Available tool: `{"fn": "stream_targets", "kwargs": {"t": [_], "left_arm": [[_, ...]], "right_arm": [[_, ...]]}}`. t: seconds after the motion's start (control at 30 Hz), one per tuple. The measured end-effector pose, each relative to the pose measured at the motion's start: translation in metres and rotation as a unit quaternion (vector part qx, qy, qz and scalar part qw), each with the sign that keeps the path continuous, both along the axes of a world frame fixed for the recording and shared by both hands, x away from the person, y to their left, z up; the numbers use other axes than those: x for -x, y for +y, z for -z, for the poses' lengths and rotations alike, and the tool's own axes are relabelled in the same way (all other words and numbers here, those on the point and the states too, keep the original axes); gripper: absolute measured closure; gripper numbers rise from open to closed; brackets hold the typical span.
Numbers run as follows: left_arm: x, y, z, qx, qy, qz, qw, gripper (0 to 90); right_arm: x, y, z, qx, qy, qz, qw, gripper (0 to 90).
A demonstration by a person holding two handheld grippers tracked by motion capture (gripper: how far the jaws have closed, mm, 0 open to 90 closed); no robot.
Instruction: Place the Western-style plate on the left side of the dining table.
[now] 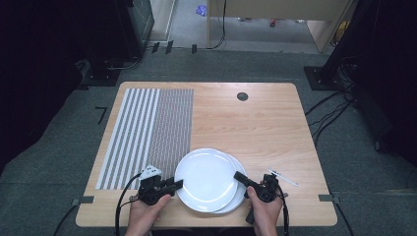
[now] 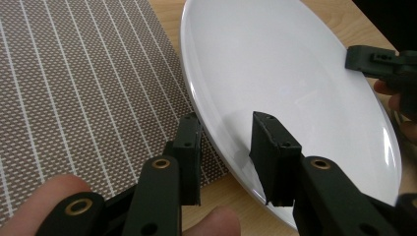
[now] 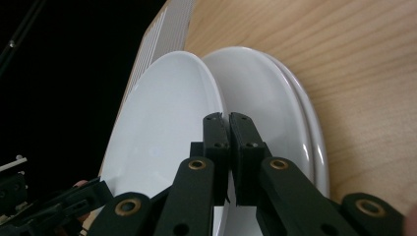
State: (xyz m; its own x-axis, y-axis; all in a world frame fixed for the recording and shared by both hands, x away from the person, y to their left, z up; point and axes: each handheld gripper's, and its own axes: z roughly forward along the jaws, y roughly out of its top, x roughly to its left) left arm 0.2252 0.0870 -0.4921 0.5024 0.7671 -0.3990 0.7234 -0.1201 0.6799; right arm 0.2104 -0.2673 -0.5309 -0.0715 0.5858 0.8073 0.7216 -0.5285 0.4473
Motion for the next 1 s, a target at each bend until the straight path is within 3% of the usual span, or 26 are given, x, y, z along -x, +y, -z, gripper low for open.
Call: {"fn": "stream_targets", "kwargs": {"t": [0.2, 0.43, 0.7, 1.0], "left_arm": [[-0.005, 0.004, -0.005, 0.009, 0.003, -0.005, 0.9999, 67.9], [-0.013, 0.014, -0.019, 0.024, -0.008, -0.019, 0.9995, 68.5], [-0.024, 0.033, -0.030, 0.035, -0.013, -0.038, 0.9986, 68.3], [-0.042, 0.062, -0.044, 0.043, -0.020, -0.074, 0.9961, 68.5]], "right_arm": [[-0.002, 0.002, -0.009, -0.002, -0.009, 0.003, 1.0000, 88.3], [-0.012, 0.009, -0.021, -0.014, -0.009, 0.003, 0.9999, 88.4], [-0.031, 0.028, -0.044, 0.001, -0.026, -0.010, 0.9996, 88.5], [-0.058, 0.058, -0.057, -0.008, -0.025, -0.021, 0.9994, 88.6]]}}
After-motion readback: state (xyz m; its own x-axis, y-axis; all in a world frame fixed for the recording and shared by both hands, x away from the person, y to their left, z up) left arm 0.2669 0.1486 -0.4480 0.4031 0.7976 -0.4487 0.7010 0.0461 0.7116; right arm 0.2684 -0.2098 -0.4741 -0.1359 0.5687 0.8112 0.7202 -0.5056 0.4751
